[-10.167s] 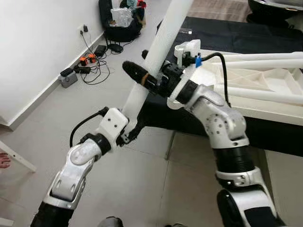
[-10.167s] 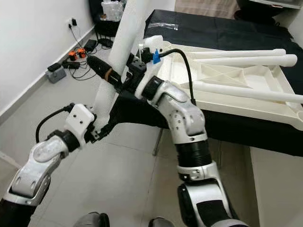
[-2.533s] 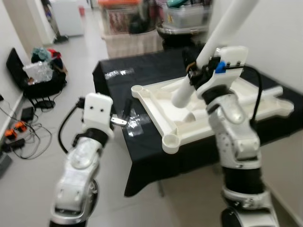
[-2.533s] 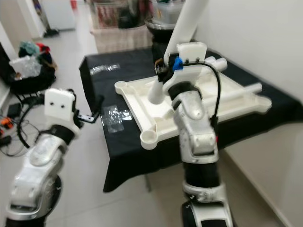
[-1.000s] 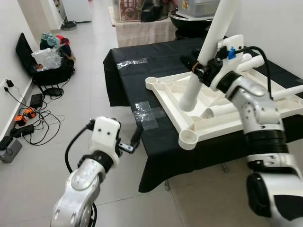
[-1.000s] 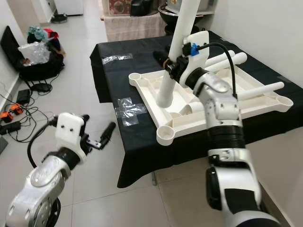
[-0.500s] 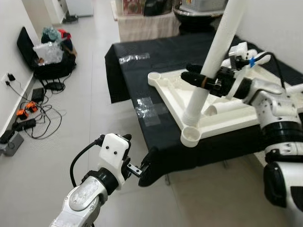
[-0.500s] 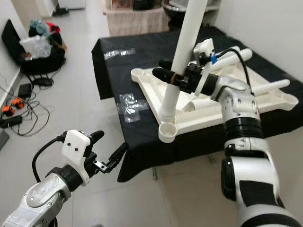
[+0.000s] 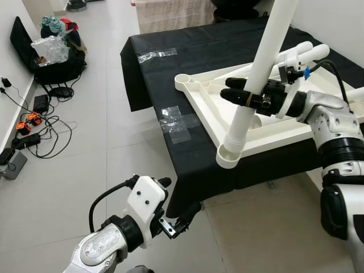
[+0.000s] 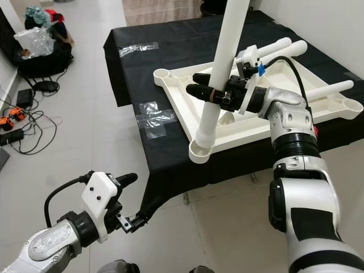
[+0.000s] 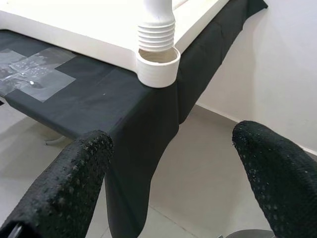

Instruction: Building children table

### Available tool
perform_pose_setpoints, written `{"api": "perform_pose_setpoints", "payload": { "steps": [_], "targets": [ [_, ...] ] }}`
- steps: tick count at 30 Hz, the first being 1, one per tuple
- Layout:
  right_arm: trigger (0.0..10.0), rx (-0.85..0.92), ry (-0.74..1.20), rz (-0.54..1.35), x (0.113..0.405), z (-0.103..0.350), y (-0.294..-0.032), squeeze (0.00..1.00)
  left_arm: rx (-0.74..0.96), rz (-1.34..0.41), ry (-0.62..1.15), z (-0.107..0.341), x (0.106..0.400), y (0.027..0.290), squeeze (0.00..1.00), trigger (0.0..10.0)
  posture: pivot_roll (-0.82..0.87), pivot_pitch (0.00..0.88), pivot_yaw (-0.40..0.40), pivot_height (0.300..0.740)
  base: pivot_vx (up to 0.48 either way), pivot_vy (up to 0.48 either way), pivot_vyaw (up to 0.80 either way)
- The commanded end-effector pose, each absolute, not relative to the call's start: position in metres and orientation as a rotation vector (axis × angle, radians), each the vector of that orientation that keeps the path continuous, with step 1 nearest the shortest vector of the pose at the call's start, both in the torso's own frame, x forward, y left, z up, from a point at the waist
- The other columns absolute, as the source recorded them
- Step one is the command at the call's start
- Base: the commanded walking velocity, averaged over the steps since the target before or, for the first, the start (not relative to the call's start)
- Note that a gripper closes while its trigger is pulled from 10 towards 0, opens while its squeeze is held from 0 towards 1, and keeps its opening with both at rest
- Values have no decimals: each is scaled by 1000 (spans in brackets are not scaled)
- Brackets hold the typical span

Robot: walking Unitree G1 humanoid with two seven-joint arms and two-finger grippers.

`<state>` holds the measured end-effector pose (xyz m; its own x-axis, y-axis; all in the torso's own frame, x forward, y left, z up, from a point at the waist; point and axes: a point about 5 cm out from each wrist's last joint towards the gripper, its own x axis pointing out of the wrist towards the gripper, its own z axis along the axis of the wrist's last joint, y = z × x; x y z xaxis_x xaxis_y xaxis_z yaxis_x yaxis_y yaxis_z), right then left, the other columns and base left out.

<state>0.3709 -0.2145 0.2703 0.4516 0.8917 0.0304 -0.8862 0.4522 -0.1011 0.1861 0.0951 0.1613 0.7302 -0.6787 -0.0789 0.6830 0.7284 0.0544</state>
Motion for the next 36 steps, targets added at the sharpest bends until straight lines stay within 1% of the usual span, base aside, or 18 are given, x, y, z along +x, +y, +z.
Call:
{"api": "perform_pose_setpoints", "payload": {
  "steps": [1, 3, 15, 27, 36],
  "targets": [
    [10000, -93, -132, 1141, 370, 279, -209, 0, 95, -763, 58, 162, 183, 94, 0, 10000, 94, 175, 3, 740, 0, 0, 0],
    [10000, -95, -145, 1188, 369, 280, -205, 0, 96, -768, 59, 161, 182, 94, 0, 10000, 94, 175, 3, 740, 0, 0, 0],
    [10000, -107, -131, 1281, 363, 276, -201, 0, 99, -758, 51, 161, 183, 93, 0, 10000, 87, 170, -6, 740, 0, 0, 0],
    [10000, -139, -112, 1318, 359, 276, -206, 0, 105, -745, 42, 161, 186, 93, 0, 10000, 84, 160, -9, 740, 0, 0, 0],
    [10000, -208, -86, 1319, 357, 274, -209, 0, 105, -741, 35, 162, 187, 93, 0, 10000, 84, 158, -9, 740, 0, 0, 0]
  ]
}}
